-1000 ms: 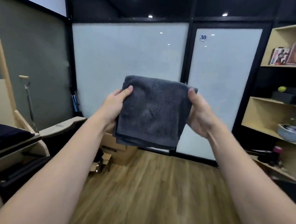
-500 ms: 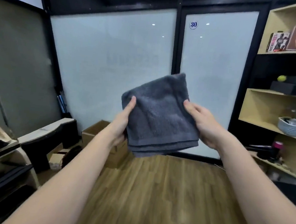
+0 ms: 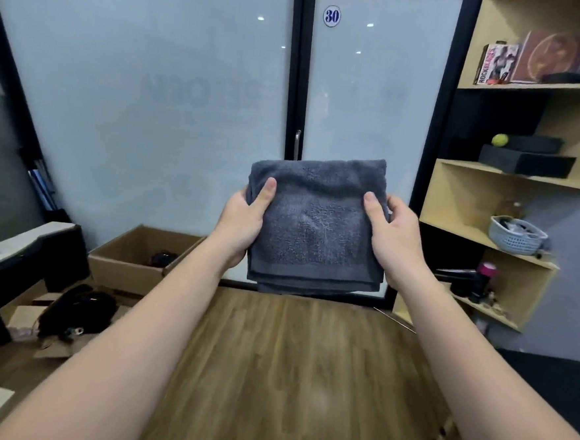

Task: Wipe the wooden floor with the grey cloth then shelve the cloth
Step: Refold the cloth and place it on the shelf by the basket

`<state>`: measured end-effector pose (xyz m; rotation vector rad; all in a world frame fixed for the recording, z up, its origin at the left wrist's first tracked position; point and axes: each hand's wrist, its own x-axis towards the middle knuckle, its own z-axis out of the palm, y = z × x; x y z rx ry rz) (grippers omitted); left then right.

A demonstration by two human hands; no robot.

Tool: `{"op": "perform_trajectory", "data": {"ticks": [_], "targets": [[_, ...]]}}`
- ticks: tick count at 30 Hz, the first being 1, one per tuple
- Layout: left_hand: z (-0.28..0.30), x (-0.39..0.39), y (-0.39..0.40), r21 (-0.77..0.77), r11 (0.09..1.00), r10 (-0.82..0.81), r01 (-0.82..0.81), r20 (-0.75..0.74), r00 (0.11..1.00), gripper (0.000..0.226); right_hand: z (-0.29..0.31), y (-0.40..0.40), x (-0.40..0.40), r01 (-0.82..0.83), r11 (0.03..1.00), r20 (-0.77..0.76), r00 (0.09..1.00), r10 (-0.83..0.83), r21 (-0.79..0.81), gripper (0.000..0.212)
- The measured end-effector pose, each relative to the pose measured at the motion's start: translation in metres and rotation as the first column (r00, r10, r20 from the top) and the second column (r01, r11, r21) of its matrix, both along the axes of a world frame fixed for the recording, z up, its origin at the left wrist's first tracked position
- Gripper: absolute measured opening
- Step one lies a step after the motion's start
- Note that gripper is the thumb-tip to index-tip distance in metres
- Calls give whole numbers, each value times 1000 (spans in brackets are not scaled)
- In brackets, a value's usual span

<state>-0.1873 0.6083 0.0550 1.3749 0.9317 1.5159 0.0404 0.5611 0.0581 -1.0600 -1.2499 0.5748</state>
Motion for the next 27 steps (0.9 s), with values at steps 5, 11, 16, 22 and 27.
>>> {"op": "perform_trajectory", "data": {"ticks": [5, 11, 16, 22, 27], "targets": [[-29, 46, 66, -106, 990, -83, 88, 51, 995, 33, -32, 49, 34, 151, 988, 4, 988, -152, 8, 43], [-52, 108, 187, -149, 971, -175, 186, 84, 981, 31, -50, 157, 88, 248, 968, -23, 968, -249, -41, 41], [-45, 153, 293, -202, 904, -344, 377, 180, 921, 20, -50, 252, 132, 357, 930, -62, 930, -362, -89, 41], [-45, 220, 390, -105, 820, -555, 563, 98, 826, 21, -62, 325, 190, 470, 872, -148, 860, -487, -137, 36], [-61, 289, 449, -126, 809, -573, 573, 46, 818, 16, -74, 378, 256, 555, 822, -78, 820, -566, -130, 38]]}}
